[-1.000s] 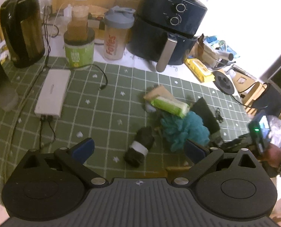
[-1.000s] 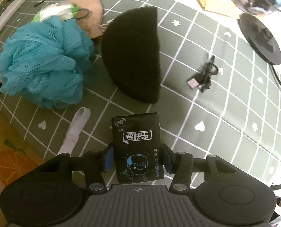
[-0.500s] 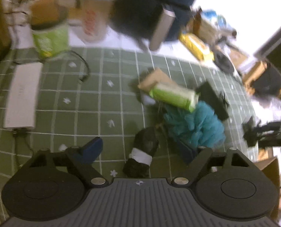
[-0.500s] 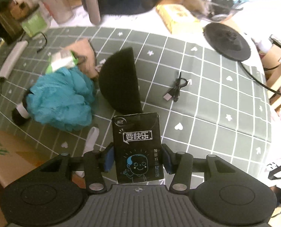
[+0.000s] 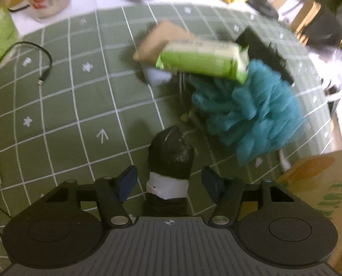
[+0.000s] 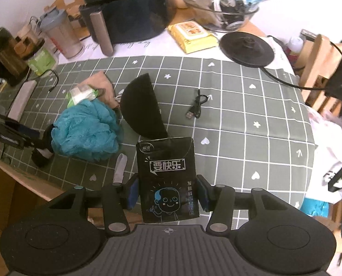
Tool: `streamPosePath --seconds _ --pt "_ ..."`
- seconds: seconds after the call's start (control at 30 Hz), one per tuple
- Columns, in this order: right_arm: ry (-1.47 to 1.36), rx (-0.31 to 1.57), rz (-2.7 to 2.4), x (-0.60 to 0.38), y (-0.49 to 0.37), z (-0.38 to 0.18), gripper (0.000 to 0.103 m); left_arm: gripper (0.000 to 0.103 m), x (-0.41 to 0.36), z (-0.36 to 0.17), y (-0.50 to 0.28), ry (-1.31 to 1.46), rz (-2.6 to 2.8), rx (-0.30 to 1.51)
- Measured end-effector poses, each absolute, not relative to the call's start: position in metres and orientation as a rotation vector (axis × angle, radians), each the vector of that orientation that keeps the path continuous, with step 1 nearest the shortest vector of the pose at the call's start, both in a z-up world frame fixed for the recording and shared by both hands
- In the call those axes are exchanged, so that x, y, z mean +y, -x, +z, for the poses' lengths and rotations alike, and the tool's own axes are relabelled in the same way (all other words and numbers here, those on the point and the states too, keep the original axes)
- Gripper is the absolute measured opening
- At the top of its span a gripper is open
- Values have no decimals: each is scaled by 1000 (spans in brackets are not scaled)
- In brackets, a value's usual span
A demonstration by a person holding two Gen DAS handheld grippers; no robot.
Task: Organize soft objects
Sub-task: 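Grasp the black taped bundle with the left gripper while the right gripper holds the carton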
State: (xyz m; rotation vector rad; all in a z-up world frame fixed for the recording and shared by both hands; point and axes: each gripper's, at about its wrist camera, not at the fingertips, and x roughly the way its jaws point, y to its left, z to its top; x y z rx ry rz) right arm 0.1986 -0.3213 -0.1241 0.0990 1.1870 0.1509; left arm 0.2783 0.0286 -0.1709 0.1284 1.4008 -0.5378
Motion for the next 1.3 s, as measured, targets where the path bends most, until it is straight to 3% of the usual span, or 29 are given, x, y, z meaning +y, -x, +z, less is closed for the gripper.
streamPosePath --seconds 0.13,0.23,0.67,1.3 --pt "-132 1164 136 -324 -191 -116 53 44 25 -184 -278 -157 -544 1447" --pt "-132 1155 133 -324 -187 -111 53 43 23 -187 -275 -175 -547 1443" --pt "-132 1127 164 -315 -182 -94 53 41 29 -161 -265 -118 -491 1332" --pt "-150 1055 248 -285 -171 -42 53 41 38 -46 -226 24 -492 1067"
